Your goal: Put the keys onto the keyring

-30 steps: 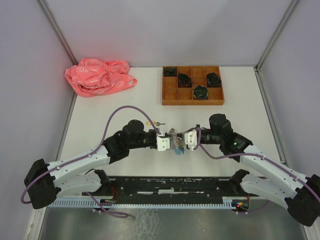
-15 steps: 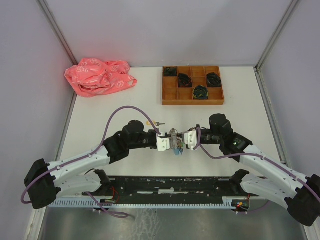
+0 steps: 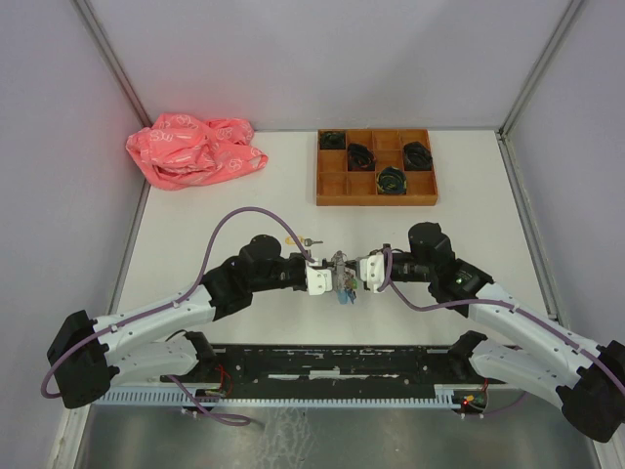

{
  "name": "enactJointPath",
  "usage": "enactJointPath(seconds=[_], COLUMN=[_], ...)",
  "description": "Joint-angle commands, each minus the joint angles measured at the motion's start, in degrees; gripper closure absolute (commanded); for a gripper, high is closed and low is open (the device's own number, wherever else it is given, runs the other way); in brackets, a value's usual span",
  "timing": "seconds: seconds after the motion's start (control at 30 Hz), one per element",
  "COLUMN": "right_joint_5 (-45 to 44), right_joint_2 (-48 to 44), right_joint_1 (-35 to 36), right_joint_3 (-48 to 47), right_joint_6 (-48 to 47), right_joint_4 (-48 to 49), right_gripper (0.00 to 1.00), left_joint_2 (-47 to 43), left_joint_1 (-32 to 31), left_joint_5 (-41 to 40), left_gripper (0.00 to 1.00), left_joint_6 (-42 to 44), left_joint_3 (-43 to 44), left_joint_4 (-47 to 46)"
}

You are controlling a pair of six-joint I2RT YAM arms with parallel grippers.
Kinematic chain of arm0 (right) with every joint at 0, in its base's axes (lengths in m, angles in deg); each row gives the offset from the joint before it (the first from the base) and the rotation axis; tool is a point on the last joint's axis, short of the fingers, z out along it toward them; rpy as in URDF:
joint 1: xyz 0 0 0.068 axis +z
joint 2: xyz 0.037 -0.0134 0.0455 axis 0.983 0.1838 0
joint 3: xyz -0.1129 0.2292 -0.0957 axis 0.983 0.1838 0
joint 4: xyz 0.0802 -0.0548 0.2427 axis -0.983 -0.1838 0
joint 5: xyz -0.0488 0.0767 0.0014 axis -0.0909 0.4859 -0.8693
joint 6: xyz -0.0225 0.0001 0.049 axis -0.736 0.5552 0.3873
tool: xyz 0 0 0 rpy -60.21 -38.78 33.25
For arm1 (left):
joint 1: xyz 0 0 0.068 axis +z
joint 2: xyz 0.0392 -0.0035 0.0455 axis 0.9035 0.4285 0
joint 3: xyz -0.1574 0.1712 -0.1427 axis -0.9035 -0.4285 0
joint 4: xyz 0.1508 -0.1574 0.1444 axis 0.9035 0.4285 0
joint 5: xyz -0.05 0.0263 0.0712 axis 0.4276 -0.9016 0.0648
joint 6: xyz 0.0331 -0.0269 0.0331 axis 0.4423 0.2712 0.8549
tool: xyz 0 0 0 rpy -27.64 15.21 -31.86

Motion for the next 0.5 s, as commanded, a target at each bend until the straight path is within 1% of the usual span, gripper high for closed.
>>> enactJointPath(seconds=[0.0, 0.2, 0.47], right_joint_5=[-0.80, -1.99, -1.09], right_joint_2=[-0.96, -1.25, -0.89], right_joint_1=[0.24, 0.23, 0.23], right_joint_3=[-0.86, -0.72, -0.81], right_joint_6=[1.06, 1.28, 1.72], right_joint_4=[4.66, 4.69, 4.90], right_gripper=[0.99, 0.99, 0.99], left_joint_2=[0.02, 0.10, 0.25], left_joint_1=[-0.37, -0.31, -0.30], left_joint_5=[1.38, 1.56, 1.36], left_gripper=[0.97, 0.97, 0.97], left_joint_6=[-2.67, -2.77, -3.24], left_joint_3=[0.29, 0.37, 0.38], left_joint_4=[-3.55, -3.55, -4.02])
